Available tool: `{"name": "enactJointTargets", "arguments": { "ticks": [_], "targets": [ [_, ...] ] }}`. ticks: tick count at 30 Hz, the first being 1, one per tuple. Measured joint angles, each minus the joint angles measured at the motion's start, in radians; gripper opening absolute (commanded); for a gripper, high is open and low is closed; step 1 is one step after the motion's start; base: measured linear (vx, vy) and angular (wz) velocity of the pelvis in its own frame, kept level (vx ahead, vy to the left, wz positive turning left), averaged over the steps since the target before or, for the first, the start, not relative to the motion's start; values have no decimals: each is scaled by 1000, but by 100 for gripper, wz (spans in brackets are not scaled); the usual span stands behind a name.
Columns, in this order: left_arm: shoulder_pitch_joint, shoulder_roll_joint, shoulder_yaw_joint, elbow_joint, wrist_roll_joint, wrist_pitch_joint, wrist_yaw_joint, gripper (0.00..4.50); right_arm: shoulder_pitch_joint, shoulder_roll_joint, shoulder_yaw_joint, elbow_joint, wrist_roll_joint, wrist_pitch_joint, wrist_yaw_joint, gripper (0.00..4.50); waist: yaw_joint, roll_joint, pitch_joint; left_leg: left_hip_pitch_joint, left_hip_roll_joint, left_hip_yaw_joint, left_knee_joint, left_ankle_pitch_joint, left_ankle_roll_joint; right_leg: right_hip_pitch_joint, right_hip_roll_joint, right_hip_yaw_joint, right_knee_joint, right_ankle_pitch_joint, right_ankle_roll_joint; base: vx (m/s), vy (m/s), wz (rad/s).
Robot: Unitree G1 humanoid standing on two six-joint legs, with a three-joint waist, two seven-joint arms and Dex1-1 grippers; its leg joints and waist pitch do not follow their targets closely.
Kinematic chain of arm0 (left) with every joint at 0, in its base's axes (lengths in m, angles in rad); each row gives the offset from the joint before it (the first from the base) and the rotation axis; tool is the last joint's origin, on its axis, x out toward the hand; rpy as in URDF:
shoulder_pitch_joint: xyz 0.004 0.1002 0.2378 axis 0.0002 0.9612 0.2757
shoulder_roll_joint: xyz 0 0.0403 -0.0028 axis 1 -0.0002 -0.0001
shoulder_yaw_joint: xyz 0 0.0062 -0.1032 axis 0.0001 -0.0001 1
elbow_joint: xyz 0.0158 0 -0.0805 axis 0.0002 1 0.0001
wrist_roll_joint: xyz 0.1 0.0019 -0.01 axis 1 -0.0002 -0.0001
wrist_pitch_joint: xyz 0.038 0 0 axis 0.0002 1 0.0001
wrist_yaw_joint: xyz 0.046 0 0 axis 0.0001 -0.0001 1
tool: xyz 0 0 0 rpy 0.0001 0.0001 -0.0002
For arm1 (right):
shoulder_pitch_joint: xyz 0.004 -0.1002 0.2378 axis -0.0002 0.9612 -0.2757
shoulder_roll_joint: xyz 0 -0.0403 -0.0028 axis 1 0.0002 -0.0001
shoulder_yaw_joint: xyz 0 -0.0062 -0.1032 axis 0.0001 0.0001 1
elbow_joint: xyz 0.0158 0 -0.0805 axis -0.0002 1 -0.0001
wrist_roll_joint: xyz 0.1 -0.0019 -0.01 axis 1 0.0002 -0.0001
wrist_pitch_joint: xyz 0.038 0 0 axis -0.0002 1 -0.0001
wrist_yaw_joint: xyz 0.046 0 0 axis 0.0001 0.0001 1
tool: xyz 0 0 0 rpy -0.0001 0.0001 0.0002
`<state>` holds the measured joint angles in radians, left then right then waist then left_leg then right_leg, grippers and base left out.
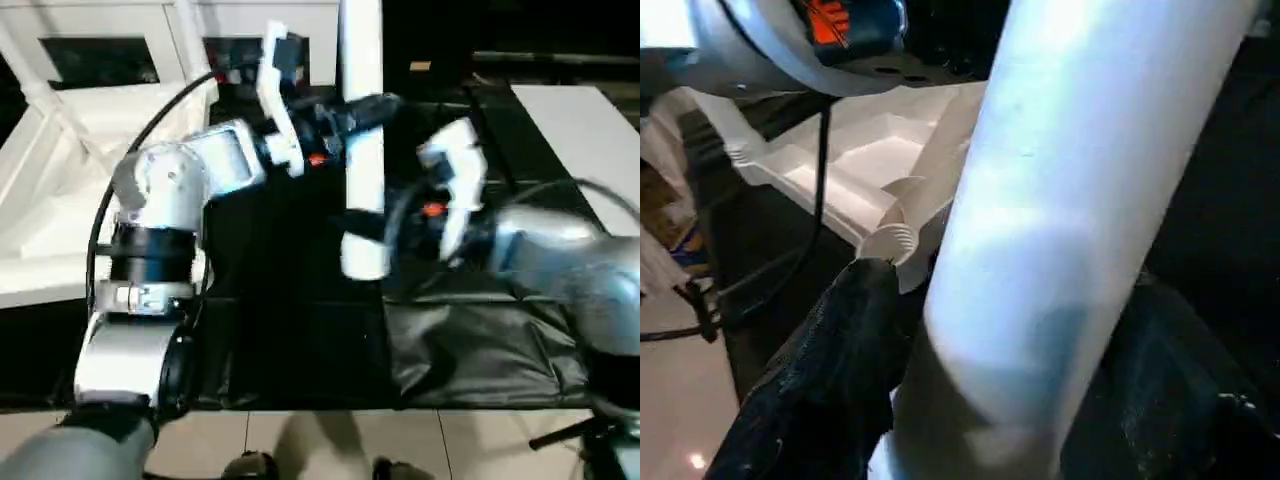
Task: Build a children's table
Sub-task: Pick table leg
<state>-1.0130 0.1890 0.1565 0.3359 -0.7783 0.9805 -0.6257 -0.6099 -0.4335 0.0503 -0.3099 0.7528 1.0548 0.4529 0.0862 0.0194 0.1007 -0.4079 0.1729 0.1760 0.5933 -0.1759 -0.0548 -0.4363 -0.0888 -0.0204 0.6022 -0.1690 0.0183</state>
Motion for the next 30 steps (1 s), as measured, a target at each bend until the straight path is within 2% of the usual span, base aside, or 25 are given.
{"name": "enactJointTargets", "arguments": {
  "ticks": [2, 9, 12, 13, 17, 18, 22, 23, 24, 25, 26, 27, 29, 30],
  "targets": [
    [0, 1, 0, -6, 4, -1, 0, 186, 0, 8, 4, 1, -7, -10, 0, 301, 0, 0, 0, 0, 0, 0, 0, 0, 0, 0, 0, 0, 0, 0, 0, 0, 0, 0],
    [11, 1, -1, -33, 18, -4, 0, 186, 11, 31, 16, 9, -44, -43, 1, 233, -1, 0, 0, 2, 0, 0, 0, 0, 1, 1, 0, 0, 1, 0, 0, 0, 0, 0],
    [27, 4, -21, -50, 38, -35, -3, 186, 20, 37, 15, 15, -50, -43, -6, 226, -1, 0, 0, 2, 0, 0, 0, 0, 0, 1, 0, 0, 1, 0, 0, 0, 0, 0],
    [27, 3, -23, -51, 39, -41, -3, 242, 20, 37, 14, 15, -51, -43, -7, 220, -1, 0, 0, 2, 0, 0, 0, 0, 0, 1, 0, 0, 1, 0, 0, 0, 0, 0],
    [26, 7, -17, -59, 34, -43, -19, 262, 21, 41, 19, 17, -48, -44, 12, 211, -4, 0, 0, 1, 0, 0, 0, 0, 0, 0, 0, 0, 1, 0, 0, 0, 0, 0],
    [26, 16, -16, -59, 27, -39, -34, 292, 21, 32, 15, 17, -38, -44, 33, 197, -4, 0, 0, 2, 0, 0, 0, 0, 0, 0, 0, 0, 1, 0, 0, 0, 0, 0],
    [26, 44, -14, -57, 10, -26, -88, 301, 23, 5, -6, 15, 9, -39, 101, 191, -1, 0, 0, 2, 0, 0, 1, 0, 1, 1, 0, 1, 2, 0, 0, 0, 0, 0],
    [26, 47, -14, -56, 1, -21, -109, 335, 26, -6, -15, 15, 30, -34, 121, 190, -1, 0, 0, 2, 0, 1, 1, 0, 1, 1, 0, 1, 2, 0, 0, 0, 0, 0],
    [26, 52, -14, -52, -13, -13, -128, 344, 29, -17, -28, 14, 50, -28, 146, 189, 0, 0, 0, 2, 0, 1, 1, 0, 1, 1, 0, 1, 2, 0, 0, 0, 0, 0],
    [25, 57, -10, -49, -18, -7, -138, 347, 29, -19, -36, 14, 66, -20, 158, 189, 0, 0, 0, 2, 0, 1, 1, 0, 1, 1, 0, 1, 2, 0, 0, 0, 0, 0],
    [24, 63, -7, -44, -28, 0, -150, 313, 29, -22, -47, 13, 81, -13, 171, 189, 0, 0, 0, 2, 0, 1, 1, 0, 1, 1, 0, 1, 3, 0, 0, 0, 0, 0],
    [24, 68, -5, -43, -33, 2, -160, 305, 29, -23, -55, 14, 91, -9, 181, 189, 0, 0, 0, 3, 0, 1, 1, 0, 1, 1, 0, 1, 3, 0, 0, 0, 0, 0],
    [20, 74, -4, -43, -37, 2, -178, 320, 29, -24, -72, 17, 104, -4, 183, 188, 0, 0, 0, 3, 0, 1, 1, 0, 1, 1, 0, 1, 4, 0, 0, 0, 0, 0],
    [19, 75, -4, -43, -41, 2, -185, 313, 29, -24, -79, 17, 107, 0, 185, 188, 0, 0, 0, 3, 0, 1, 2, 0, 1, 1, 0, 1, 5, 0, 0, 0, 0, 0]
  ]
}}
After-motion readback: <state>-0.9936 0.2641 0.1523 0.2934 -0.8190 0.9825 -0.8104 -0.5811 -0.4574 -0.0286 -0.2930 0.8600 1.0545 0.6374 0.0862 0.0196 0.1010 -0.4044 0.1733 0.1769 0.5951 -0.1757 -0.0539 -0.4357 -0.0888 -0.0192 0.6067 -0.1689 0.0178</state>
